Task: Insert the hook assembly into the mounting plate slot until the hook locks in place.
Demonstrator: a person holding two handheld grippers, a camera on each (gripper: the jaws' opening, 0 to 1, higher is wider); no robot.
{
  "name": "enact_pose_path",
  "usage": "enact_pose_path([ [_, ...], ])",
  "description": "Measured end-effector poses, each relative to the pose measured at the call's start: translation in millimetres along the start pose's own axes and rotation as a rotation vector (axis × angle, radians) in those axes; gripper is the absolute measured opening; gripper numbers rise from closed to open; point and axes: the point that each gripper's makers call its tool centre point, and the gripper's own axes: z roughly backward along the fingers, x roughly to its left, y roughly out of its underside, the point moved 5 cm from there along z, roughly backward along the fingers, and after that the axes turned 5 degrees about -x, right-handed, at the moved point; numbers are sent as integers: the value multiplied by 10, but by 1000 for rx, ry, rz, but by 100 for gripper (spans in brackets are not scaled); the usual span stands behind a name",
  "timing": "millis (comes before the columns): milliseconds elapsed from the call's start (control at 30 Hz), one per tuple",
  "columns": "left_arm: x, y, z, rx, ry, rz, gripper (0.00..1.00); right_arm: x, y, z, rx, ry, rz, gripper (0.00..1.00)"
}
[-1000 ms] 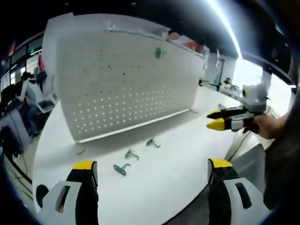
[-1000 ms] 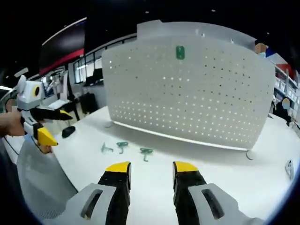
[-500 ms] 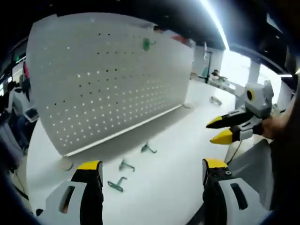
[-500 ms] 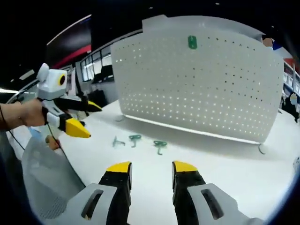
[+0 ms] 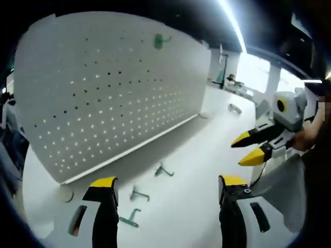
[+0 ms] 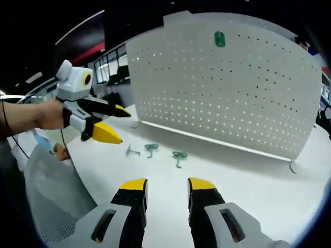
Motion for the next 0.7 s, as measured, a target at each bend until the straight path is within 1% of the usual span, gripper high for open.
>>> enact_pose_path([
  [67, 35, 22, -75, 15, -5, -29, 82, -26, -15, 0, -9, 6, -11, 29],
  [133, 43, 32, -137, 23, 3, -32, 81, -38, -15, 5, -11, 8, -19, 29],
  [267, 28, 42, -299, 37, 39, -51, 77, -79, 9, 40, -13, 21, -32, 28],
  [367, -9, 48, -445, 43, 75, -61, 72, -109, 47, 63, -9, 29, -39, 26],
  [433, -13, 100, -543, 67, 94, -66, 69, -126, 78, 76, 2, 26, -48, 25],
  [533, -19, 145, -665, 77, 96, -82, 69, -166, 93, 109, 4, 36, -45, 24],
  [567, -8, 159, -691, 82, 87, -89, 69, -179, 97, 117, 4, 39, -49, 24],
  [700, 11, 191, -810, 83, 96, -65, 64, -220, 115, 131, 9, 48, -54, 23],
])
